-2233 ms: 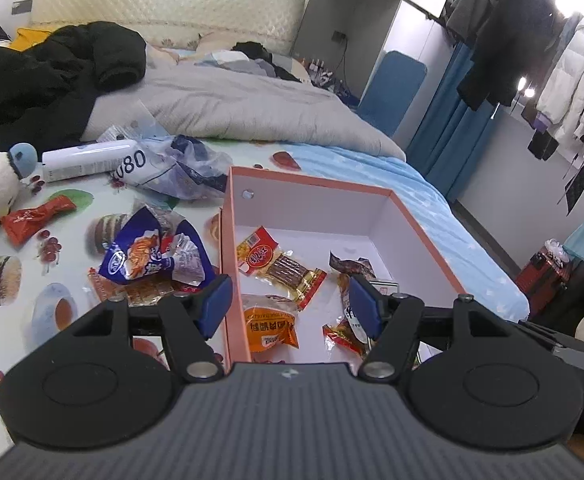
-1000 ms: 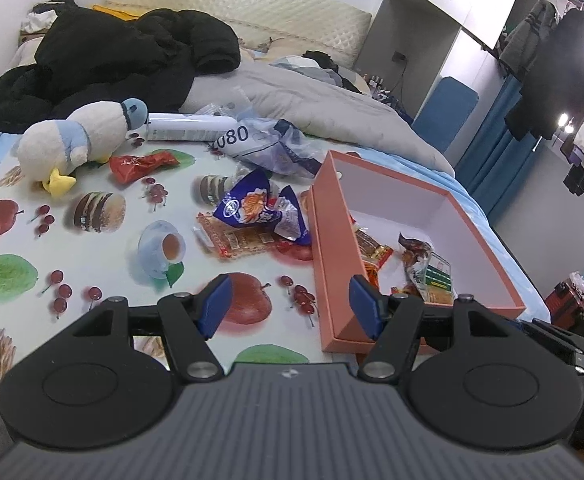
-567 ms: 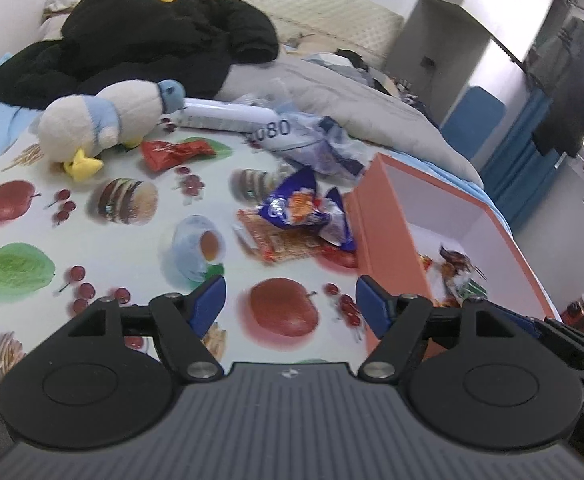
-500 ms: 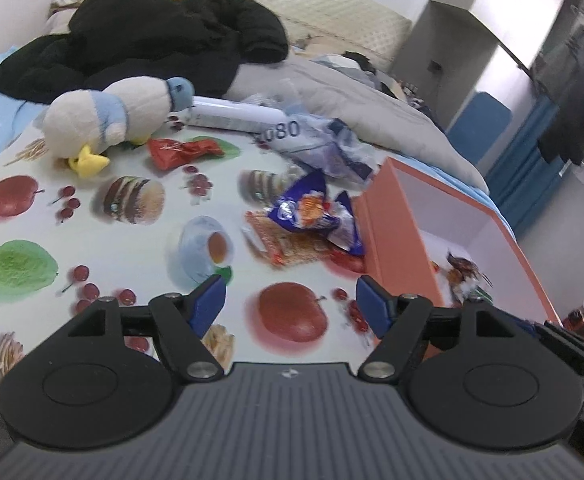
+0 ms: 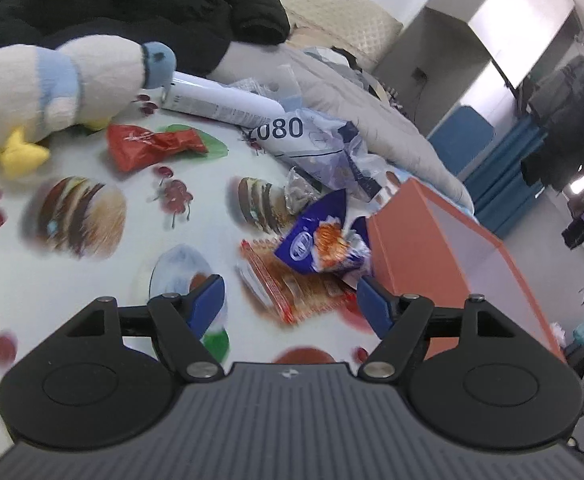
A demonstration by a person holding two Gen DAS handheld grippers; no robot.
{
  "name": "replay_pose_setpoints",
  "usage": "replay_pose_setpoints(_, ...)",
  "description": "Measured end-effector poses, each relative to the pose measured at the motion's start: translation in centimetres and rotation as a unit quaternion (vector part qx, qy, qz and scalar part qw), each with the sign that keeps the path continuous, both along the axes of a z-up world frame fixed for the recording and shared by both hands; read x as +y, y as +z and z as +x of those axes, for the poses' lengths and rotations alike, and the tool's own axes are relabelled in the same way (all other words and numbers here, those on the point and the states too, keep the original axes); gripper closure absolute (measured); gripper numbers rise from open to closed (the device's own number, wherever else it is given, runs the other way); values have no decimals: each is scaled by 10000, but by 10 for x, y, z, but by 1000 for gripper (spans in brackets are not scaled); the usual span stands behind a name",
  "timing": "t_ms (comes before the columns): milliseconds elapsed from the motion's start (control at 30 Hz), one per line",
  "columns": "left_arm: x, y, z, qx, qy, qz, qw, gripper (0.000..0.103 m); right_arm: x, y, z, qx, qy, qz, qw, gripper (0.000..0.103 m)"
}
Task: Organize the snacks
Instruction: 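Withdraw both tools from the box back toward the snack pile, then grasp the blue-and-white bread bag with right tool while left tool approaches the spicy strip pack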
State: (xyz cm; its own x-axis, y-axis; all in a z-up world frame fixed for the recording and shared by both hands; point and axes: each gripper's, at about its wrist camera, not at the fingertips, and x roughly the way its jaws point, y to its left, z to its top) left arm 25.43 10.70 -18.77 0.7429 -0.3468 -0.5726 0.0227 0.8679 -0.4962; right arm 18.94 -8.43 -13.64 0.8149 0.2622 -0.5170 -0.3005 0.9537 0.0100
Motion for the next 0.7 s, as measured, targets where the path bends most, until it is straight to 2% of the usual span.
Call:
replay_pose_setpoints(133,0,-25,33,122,-122,71,9998,27,10,-9,26,-204,-102,-345,9991,43)
replay_pose_setpoints(267,2,-52,50,285,-241,-114,9992,27,12,-8,53,-341,-229,-433,9982,43)
replay_pose_setpoints(333,3,-62,53,377,-275,-224,9987,32,12,-8,66,-200,-266,-392,9987,43)
replay_pose_setpoints(433,1,-72,55,389,-450,-261,9979,32,1,-7,90,381,-419,333,9978,43)
replay_pose_setpoints(567,-5,-75,60,313,-613,-225,9974,32,2,-9,117,545,-569,426,9960,42)
replay_pose_setpoints(700,-12,-76,68,260,-793,-104,9965,33,8,-14,149,843,-425,389,9948,42)
